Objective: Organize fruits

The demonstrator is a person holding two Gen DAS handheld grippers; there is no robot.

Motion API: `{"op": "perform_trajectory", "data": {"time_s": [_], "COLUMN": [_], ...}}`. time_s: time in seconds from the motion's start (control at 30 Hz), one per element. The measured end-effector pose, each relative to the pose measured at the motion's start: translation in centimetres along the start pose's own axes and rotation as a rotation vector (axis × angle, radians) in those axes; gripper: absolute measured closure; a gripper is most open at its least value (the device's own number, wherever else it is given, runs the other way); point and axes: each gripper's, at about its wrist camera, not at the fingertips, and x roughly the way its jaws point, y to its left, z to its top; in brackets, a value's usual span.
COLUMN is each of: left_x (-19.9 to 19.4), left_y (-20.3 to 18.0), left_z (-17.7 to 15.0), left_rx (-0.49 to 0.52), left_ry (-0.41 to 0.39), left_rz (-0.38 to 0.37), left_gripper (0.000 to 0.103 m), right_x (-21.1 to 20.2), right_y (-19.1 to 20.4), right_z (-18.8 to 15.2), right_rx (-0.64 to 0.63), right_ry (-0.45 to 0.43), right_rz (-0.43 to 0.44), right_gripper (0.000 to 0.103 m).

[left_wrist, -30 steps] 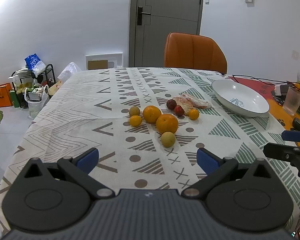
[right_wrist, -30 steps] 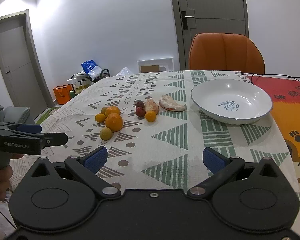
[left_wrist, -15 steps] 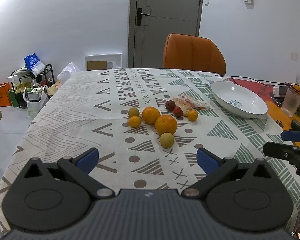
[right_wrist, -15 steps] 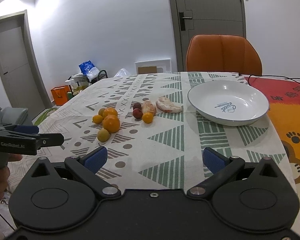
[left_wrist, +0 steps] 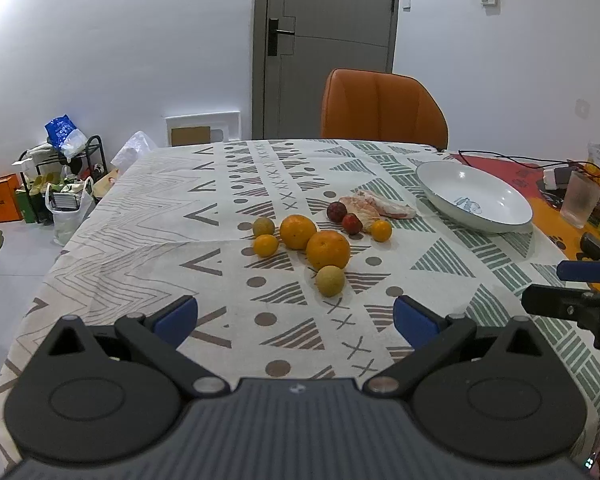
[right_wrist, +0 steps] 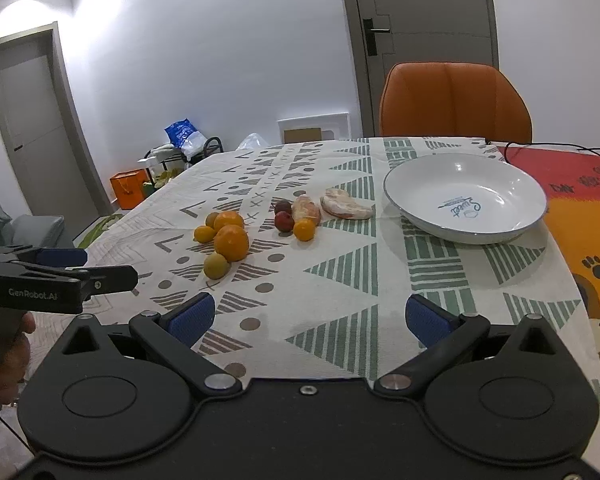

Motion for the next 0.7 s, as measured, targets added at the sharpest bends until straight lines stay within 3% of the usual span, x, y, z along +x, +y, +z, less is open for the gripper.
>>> {"op": "perform_trajectory", "data": {"time_s": [0.7], "left_x": [0.49], "left_y": [0.44], "left_z": [-0.18], "left_rx": [-0.035], "left_ry": [0.02], "left_rz": [0.003], "left_gripper": [0.001], "right_x": [-0.04], "right_y": [-0.06], "right_z": [0.16], "right_rx": [0.009], "right_ry": [-0.021], "right_rz": [0.024], "right_gripper": [0.0]}}
